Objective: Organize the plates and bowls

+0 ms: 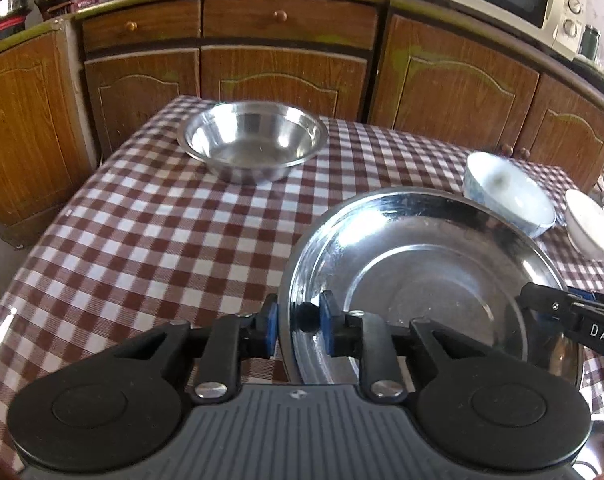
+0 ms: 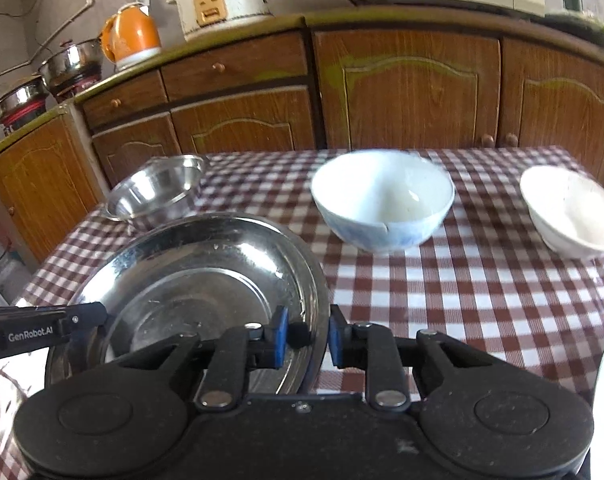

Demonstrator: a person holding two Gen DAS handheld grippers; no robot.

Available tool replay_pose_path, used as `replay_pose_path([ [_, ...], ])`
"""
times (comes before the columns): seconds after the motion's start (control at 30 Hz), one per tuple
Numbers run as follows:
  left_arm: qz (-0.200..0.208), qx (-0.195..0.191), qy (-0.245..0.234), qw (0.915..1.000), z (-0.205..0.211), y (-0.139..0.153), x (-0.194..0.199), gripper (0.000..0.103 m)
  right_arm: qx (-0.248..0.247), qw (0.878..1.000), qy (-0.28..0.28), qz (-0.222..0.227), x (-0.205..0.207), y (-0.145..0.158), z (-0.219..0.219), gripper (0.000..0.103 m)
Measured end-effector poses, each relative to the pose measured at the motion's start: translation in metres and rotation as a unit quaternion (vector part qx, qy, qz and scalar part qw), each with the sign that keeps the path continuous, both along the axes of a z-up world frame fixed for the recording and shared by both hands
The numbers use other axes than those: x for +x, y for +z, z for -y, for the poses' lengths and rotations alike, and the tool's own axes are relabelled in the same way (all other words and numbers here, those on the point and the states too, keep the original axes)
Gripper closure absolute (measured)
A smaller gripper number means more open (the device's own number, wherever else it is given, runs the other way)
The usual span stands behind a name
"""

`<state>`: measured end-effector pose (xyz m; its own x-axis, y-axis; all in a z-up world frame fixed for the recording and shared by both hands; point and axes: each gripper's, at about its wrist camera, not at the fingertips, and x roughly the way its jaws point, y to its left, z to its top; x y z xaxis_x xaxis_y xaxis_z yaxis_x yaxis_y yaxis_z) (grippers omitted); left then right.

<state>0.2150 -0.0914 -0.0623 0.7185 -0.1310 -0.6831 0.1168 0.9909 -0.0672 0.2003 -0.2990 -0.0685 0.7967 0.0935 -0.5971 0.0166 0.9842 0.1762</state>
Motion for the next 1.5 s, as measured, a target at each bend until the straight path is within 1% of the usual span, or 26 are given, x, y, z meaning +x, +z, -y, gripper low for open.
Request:
replay_pose_path([
  [0.47, 0.032, 0.0, 0.023, 0.9992, -0.021, 0.042, -0.026, 0.08, -0.006, 0.999, 0.02, 0.038, -0.021, 0.048, -0.024, 0.075],
  [0.77, 0.046, -0.008, 0.033, 0.9984, -0.034, 0.061, -0.041, 0.08, -0.011, 0.998, 0.029, 0.057, -0.036, 0.072, -0.037, 0.076],
  [1.5, 0.074, -0.017, 0.038, 0.9964, -0.047, 0.092, -0.08, 0.079, -0.023, 0.995, 0.038, 0.091, -0.078, 0.11, -0.05, 0.075],
])
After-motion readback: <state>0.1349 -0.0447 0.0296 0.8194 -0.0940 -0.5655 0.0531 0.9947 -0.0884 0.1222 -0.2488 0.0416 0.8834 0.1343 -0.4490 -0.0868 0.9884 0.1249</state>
